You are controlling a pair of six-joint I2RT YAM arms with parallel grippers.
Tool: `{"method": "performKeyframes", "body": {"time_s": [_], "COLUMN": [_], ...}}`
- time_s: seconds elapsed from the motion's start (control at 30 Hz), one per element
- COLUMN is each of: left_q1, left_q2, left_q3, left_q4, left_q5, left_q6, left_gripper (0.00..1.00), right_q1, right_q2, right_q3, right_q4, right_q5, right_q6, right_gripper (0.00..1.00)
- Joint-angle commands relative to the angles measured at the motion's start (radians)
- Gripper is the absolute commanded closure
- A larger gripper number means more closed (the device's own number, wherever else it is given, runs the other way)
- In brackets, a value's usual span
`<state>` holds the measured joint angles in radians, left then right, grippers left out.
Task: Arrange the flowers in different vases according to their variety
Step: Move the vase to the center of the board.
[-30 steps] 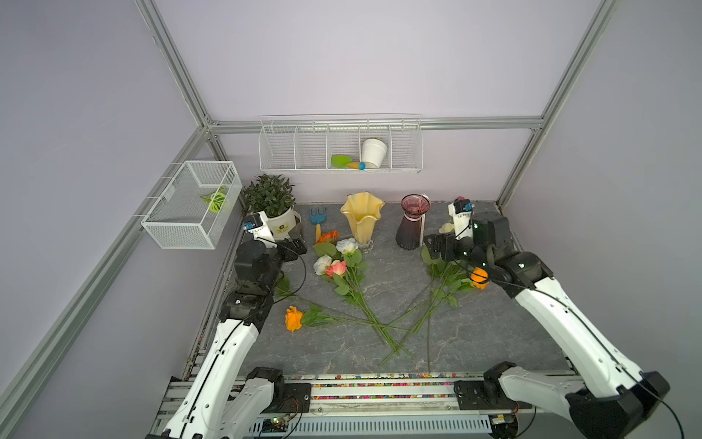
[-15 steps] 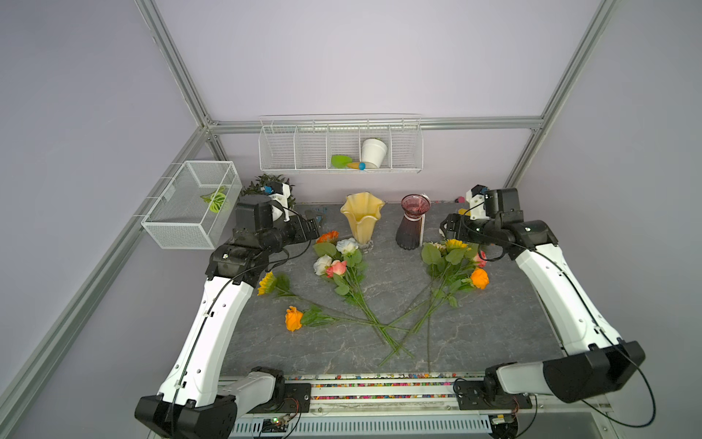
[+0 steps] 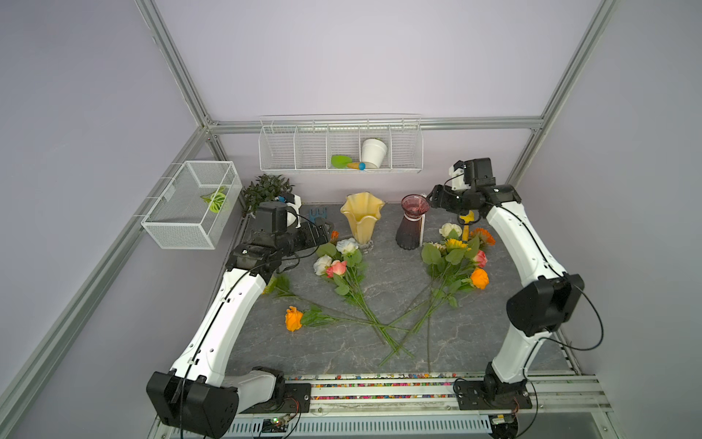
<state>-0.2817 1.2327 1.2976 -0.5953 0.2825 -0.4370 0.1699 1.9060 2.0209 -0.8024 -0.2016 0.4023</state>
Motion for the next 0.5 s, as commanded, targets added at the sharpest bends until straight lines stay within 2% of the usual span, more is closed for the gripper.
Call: {"method": "performKeyframes", "body": {"time_s": [0.0, 0.27, 0.47], "left_q1": [-0.003, -0.004, -0.004], "left_q2": [-0.022, -0.039, -0.071], "left_q3": [0.013, 0.005, 0.002], "left_q4": [0.039, 0.002, -0.037], "left_q5": [-0.022, 0.008, -0.001], "left_q6": [0.003, 0.009, 0.023], "left_gripper": [0.0, 0.0, 0.0], "right_q1": [-0.005, -0.004, -0.006], "right_q2": [0.092, 0.252, 0.331], "right_q3": [0.104, 0.28, 0.376], "right_q4": [-0.057, -0.14, -0.212], "right_q5": [-0.018, 0.008, -0.007], "right_q6": [0.013, 0.001, -0.004], "right_gripper": [0.24, 0.31, 0.42]}}
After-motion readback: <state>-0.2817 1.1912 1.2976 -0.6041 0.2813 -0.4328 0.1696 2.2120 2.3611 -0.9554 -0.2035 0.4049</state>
